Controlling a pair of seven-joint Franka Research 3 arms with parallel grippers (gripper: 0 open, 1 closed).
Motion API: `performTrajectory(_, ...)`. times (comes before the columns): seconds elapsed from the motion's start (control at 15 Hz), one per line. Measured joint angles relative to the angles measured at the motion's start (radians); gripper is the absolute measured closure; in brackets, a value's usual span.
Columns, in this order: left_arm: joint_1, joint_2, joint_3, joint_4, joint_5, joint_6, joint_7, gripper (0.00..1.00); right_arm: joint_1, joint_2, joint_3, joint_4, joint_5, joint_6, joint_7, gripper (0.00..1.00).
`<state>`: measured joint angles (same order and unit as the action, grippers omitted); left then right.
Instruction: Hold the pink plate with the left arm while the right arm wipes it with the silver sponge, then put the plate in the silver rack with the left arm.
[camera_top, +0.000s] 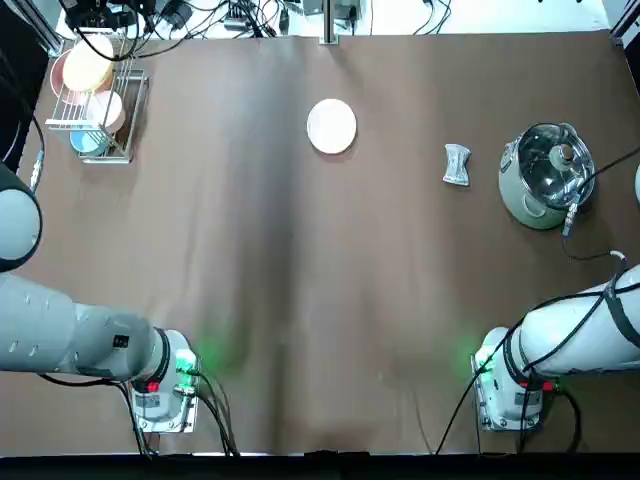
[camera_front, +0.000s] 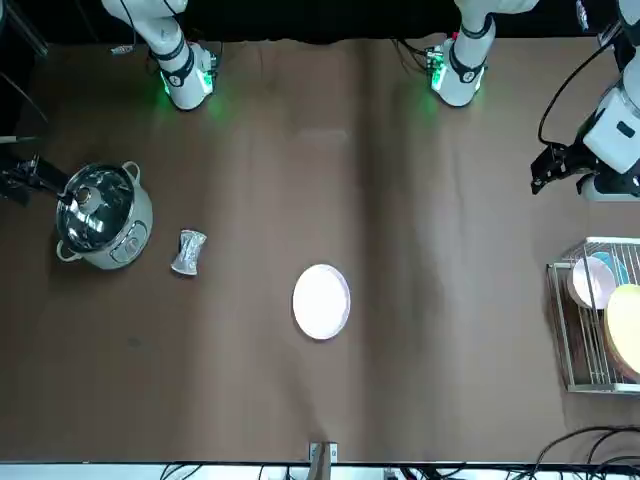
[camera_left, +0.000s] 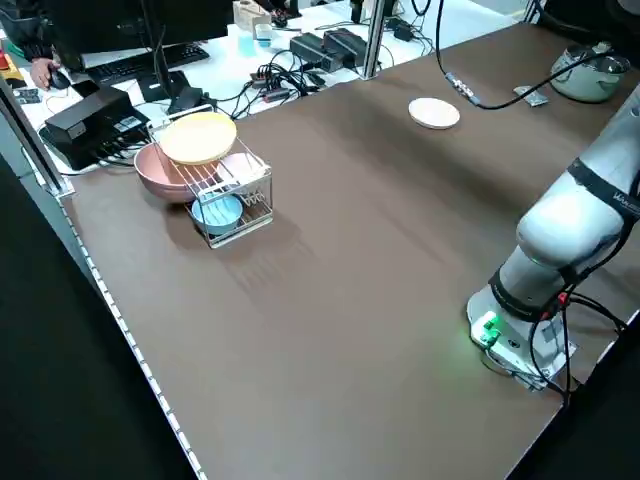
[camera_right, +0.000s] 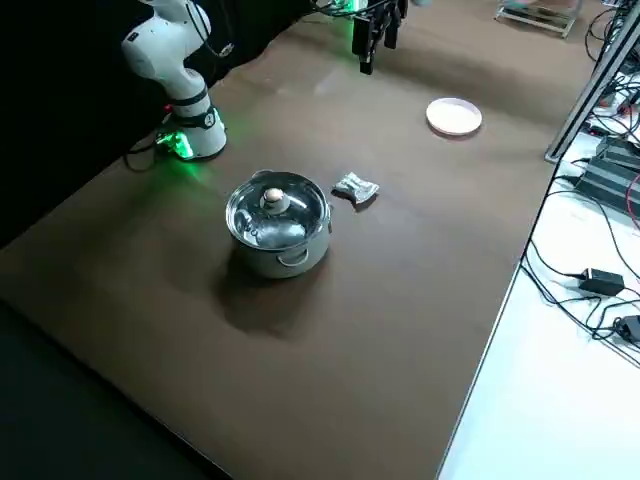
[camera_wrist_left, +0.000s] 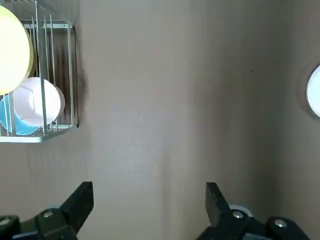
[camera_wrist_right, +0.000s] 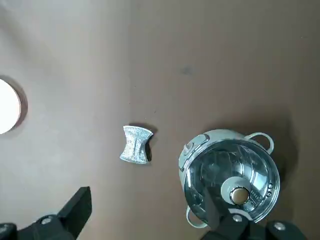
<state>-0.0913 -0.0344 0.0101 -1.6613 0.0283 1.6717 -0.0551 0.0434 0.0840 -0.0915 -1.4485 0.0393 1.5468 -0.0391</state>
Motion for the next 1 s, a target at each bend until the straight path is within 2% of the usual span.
performTrajectory(0.33, 0.0, 0.0, 0.0, 0.0, 0.0, 0.0, 0.0, 0.01, 0.009, 0.0, 0.003, 0.0, 0.002, 0.001, 0.0, 0.0)
performTrajectory(0.53, 0.0, 0.01, 0.0, -0.001, -0.003, 0.005, -0.002, 0.01, 0.067, 0.019, 0.007, -0.003, 0.003, 0.001, 0.001, 0.0)
performTrajectory(0.73, -0.002, 0.068, -0.002, -0.007, -0.066, 0.052, -0.007, 0.01, 0.124, 0.092, 0.009, -0.006, 0.011, 0.028, 0.007, 0.0)
performTrajectory(1.0, -0.016, 0.183, -0.007, -0.01, -0.118, 0.134, -0.008, 0.01, 0.132, 0.179, 0.005, -0.013, 0.012, 0.033, 0.018, 0.0)
